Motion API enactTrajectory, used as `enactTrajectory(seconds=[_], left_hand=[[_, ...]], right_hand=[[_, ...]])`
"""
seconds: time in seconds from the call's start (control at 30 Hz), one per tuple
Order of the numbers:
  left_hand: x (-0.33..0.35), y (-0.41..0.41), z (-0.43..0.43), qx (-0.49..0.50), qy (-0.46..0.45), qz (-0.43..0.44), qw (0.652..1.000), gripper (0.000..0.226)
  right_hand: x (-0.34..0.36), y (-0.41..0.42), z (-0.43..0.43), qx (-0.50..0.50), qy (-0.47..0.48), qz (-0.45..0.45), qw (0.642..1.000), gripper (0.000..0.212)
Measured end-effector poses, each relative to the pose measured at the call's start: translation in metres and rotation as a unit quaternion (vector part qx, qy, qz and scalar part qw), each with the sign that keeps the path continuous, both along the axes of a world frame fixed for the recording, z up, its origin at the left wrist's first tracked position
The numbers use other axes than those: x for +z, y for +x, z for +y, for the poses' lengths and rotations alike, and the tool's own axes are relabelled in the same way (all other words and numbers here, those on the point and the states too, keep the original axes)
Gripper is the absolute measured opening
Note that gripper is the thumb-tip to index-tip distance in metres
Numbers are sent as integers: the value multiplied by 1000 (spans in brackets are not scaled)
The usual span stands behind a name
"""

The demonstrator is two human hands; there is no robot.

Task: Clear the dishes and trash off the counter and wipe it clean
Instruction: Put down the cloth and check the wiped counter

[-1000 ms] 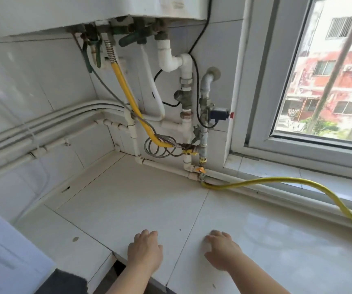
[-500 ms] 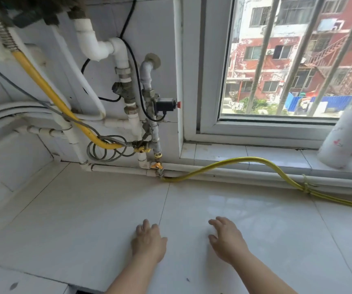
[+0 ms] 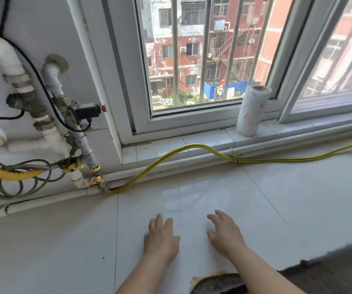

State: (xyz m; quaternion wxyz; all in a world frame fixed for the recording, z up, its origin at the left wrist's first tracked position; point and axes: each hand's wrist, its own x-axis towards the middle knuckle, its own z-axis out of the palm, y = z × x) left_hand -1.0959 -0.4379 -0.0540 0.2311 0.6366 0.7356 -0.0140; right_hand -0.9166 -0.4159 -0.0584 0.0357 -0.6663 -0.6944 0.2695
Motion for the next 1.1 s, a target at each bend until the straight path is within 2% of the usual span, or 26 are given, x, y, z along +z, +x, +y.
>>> enactTrajectory(seconds=[0.27,0.5,0.73,1.1], left_hand=[[12,90,22,-117,-2,15,993,58],[9,174,36,-134,-17,39,990,52],[4,294,45,-134,-22,65,989,43],[8,411,71,-204,-4,85,975,43]], right_hand=[[19,88,-8,-93,11,3,996,51],[25,174,-3,-95,2,22,995,51],[22,292,2,-116,-8,17,993,52],[32,390,8,-158,19,42,986,52]])
